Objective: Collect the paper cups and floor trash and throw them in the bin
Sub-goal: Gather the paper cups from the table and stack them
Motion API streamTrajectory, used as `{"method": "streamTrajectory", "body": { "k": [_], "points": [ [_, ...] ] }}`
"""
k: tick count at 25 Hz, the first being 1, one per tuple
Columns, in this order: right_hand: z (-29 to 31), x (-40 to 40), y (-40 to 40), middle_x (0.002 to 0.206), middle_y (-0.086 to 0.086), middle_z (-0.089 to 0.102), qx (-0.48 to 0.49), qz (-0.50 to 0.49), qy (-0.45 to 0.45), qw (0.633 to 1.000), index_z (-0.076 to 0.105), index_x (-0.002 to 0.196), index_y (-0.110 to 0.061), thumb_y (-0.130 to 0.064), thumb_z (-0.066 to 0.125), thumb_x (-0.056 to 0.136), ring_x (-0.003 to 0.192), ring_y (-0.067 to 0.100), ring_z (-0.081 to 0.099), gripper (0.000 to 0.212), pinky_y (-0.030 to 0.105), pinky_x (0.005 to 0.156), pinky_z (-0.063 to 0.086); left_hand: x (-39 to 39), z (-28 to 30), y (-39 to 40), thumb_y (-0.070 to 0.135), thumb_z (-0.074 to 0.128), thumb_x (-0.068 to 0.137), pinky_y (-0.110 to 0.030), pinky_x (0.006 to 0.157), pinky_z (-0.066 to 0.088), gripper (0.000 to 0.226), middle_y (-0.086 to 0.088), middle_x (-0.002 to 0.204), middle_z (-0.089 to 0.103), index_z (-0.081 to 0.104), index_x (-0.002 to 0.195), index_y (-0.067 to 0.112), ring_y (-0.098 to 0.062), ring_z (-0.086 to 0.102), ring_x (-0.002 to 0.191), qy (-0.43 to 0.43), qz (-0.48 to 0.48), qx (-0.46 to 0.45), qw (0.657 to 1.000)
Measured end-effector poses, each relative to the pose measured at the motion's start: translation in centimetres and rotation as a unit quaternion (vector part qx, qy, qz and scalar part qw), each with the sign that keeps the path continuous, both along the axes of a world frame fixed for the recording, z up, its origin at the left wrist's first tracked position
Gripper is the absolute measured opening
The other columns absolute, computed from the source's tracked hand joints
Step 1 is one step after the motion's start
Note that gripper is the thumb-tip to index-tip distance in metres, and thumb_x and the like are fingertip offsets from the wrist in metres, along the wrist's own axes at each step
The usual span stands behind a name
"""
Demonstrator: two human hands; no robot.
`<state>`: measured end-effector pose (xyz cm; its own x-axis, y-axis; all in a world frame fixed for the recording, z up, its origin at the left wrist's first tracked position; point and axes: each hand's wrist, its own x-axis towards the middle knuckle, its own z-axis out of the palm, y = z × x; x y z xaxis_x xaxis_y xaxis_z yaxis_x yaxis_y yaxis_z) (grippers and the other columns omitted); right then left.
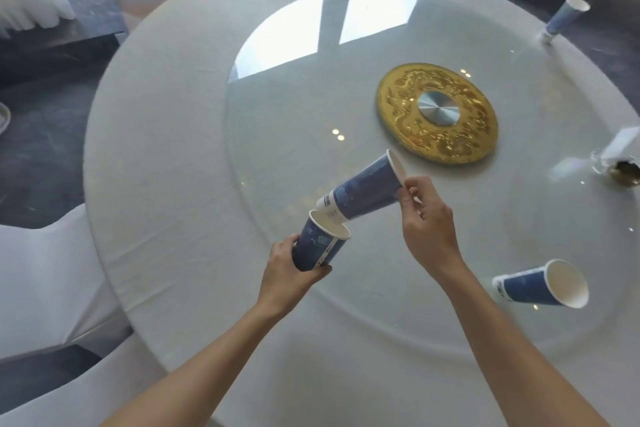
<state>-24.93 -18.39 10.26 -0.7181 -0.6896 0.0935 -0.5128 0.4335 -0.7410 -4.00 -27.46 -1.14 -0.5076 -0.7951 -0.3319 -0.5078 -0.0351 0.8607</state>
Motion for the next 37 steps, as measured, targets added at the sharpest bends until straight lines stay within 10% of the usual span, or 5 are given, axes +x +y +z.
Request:
{"method": "streamTrajectory", "body": {
  "k": [12, 21, 28, 33, 37],
  "points": [
    [-2.8, 1.4, 13.6, 0.12, -0.011, 0.061, 0.042, -0.01, -0.136, 0.99, 0.071, 0.088, -0.018, -0.02, 0.068, 0.097, 0.118, 0.013, 0.06, 0.01, 0.038, 0.1, 0.051, -4.7, 1.5, 8.5, 0.039, 0.088, 0.066, -0.025, 0.084, 0.058, 0.073, 0.013, 0.116, 0.061, 0.059, 0.133, 0.034, -0.002, 0.065, 0.102, 0.043, -0.211, -0.004, 0.977],
    [-3.3, 2.2, 22.0, 0.13, -0.006, 0.054, 0.037, -0.1, -0.187, 0.977, 0.068, 0.108, -0.031, -0.032, 0.064, 0.097, 0.117, -0.001, 0.056, 0.011, 0.025, 0.097, 0.049, -9.3, 1.4, 15.5, 0.038, 0.087, 0.068, -0.021, 0.076, 0.055, 0.073, 0.013, 0.118, 0.06, 0.054, 0.132, 0.032, -0.005, 0.065, 0.103, 0.029, -0.323, 0.015, 0.946],
    [-3.8, -2.2, 26.5, 0.135, -0.005, 0.054, 0.03, -0.099, -0.262, 0.959, 0.055, 0.132, -0.031, -0.042, 0.083, 0.08, 0.122, 0.006, 0.057, 0.06, 0.036, 0.104, 0.052, -12.9, 1.1, 20.7, 0.035, 0.091, 0.064, -0.018, 0.07, 0.052, 0.071, 0.015, 0.109, 0.069, 0.052, 0.124, 0.039, 0.004, 0.066, 0.096, 0.018, -0.318, 0.05, 0.947],
    [-5.7, -10.8, 28.5, 0.148, 0.012, 0.045, 0.129, -0.232, 0.041, 0.963, 0.053, 0.142, -0.014, -0.038, 0.082, 0.083, 0.138, 0.028, 0.04, 0.07, 0.041, 0.113, 0.039, -15.3, 0.9, 23.3, 0.032, 0.089, 0.066, -0.031, 0.078, 0.062, 0.071, 0.017, 0.109, 0.071, 0.053, 0.126, 0.044, 0.002, 0.068, 0.096, 0.007, -0.319, 0.047, 0.947],
    [-8.1, -16.1, 29.5, 0.159, 0.017, 0.036, 0.283, -0.183, 0.06, 0.94, 0.061, 0.133, -0.015, -0.037, 0.073, 0.089, 0.149, 0.042, 0.024, 0.05, 0.052, 0.115, 0.036, -16.0, 1.3, 25.2, 0.028, 0.091, 0.068, -0.019, 0.074, 0.058, 0.072, 0.018, 0.11, 0.07, 0.054, 0.129, 0.041, 0.005, 0.067, 0.097, 0.002, -0.296, 0.037, 0.954]
  ]
}}
